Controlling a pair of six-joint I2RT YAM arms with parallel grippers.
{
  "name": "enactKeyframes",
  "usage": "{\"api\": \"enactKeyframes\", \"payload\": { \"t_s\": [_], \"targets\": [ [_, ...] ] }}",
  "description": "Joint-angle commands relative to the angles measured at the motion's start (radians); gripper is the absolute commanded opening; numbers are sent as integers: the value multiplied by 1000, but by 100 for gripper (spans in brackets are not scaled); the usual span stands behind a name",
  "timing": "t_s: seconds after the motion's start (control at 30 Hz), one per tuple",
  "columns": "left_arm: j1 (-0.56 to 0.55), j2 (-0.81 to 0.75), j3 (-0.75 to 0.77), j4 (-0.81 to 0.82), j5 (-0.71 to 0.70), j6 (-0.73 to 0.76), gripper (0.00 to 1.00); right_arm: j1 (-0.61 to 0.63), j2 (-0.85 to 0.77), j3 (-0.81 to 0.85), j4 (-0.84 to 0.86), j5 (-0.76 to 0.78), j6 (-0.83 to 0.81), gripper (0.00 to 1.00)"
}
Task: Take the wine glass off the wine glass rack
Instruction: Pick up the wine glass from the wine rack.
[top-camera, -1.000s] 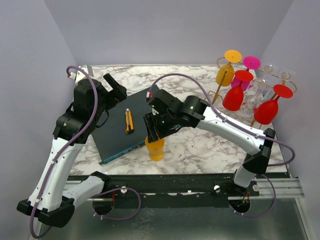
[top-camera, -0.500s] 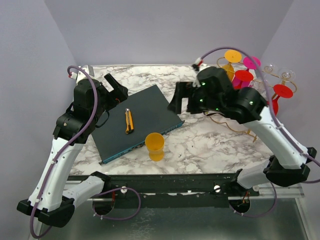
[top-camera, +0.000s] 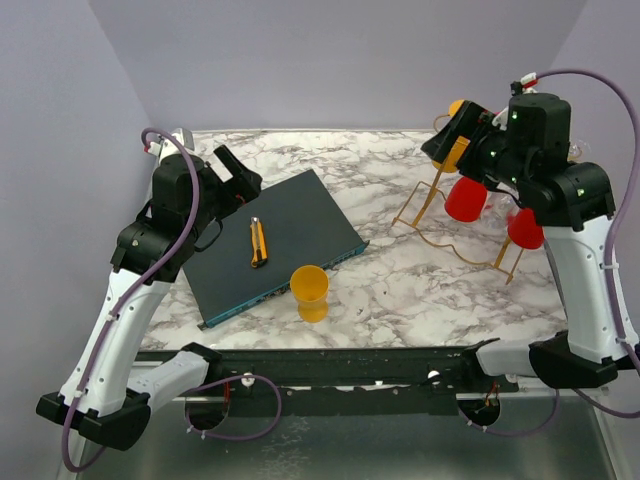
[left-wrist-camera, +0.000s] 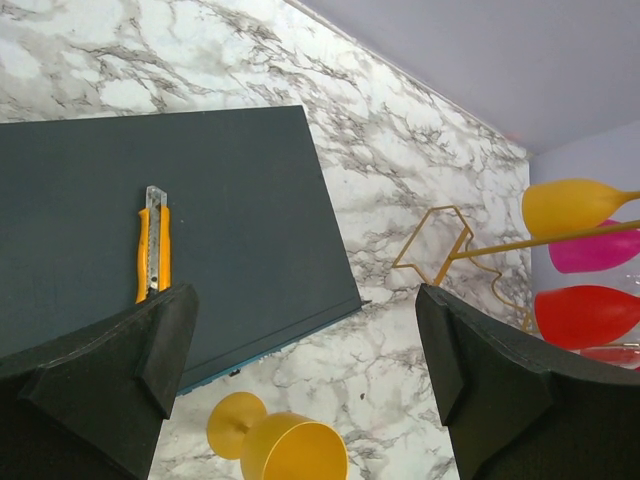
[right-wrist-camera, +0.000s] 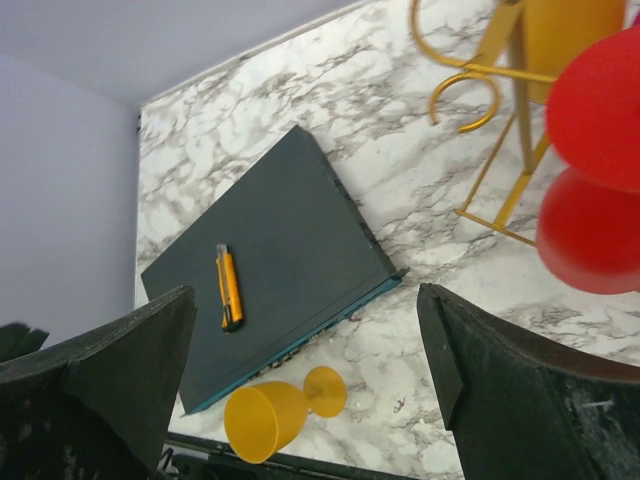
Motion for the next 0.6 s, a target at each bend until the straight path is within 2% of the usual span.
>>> {"api": "enactKeyframes", "payload": {
  "t_s": [0.0,0.13,0.23,0.4,0.57],
  "targets": [
    [6,1,8,25,28,-3,99,-149,1,13,8,-192,-33,99],
    [6,0,13,27,31,-2,99,-273,-4,-10,0,-294,-42,97],
    [6,-2,13,27,32,-2,99,-322,-30,-49,14,-322,-29,94],
    [6,-6,17,29,35,-2,99,-337,-58,-101,18,-292,6,89],
    [6,-8,15,38,47,-9,99,-337,-96,-146,49,-202,87,78]
  ]
}}
